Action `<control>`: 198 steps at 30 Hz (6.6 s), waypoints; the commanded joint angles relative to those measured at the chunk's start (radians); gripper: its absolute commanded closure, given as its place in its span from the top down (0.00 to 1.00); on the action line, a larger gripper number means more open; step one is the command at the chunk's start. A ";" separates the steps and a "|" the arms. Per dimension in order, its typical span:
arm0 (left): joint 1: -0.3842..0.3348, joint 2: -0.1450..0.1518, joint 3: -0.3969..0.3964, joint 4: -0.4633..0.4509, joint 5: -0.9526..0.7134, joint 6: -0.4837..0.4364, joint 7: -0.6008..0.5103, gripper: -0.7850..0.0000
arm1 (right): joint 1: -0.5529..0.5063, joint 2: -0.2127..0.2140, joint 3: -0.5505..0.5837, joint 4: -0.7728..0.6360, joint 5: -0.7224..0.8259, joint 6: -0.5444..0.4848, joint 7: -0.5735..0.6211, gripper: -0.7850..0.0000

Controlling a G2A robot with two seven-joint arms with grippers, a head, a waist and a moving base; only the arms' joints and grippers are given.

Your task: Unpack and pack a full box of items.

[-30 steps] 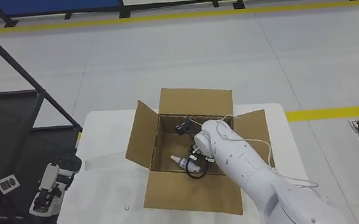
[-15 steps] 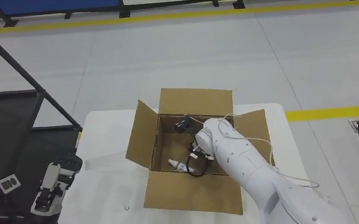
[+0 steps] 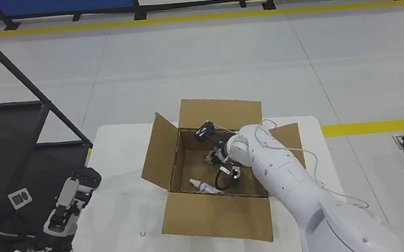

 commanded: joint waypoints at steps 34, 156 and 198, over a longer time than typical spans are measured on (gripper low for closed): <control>-0.069 0.027 0.006 0.029 -0.022 0.028 0.003 1.00 | -0.666 0.480 0.552 -1.440 -0.276 0.012 0.205 0.00; 0.008 0.062 -0.061 0.020 -0.102 -0.029 0.171 1.00 | -0.995 0.831 1.147 -1.782 0.179 0.084 0.219 1.00; 0.018 0.063 -0.085 0.035 -0.156 -0.018 0.161 1.00 | -0.433 0.637 0.289 -1.404 0.021 0.453 0.361 1.00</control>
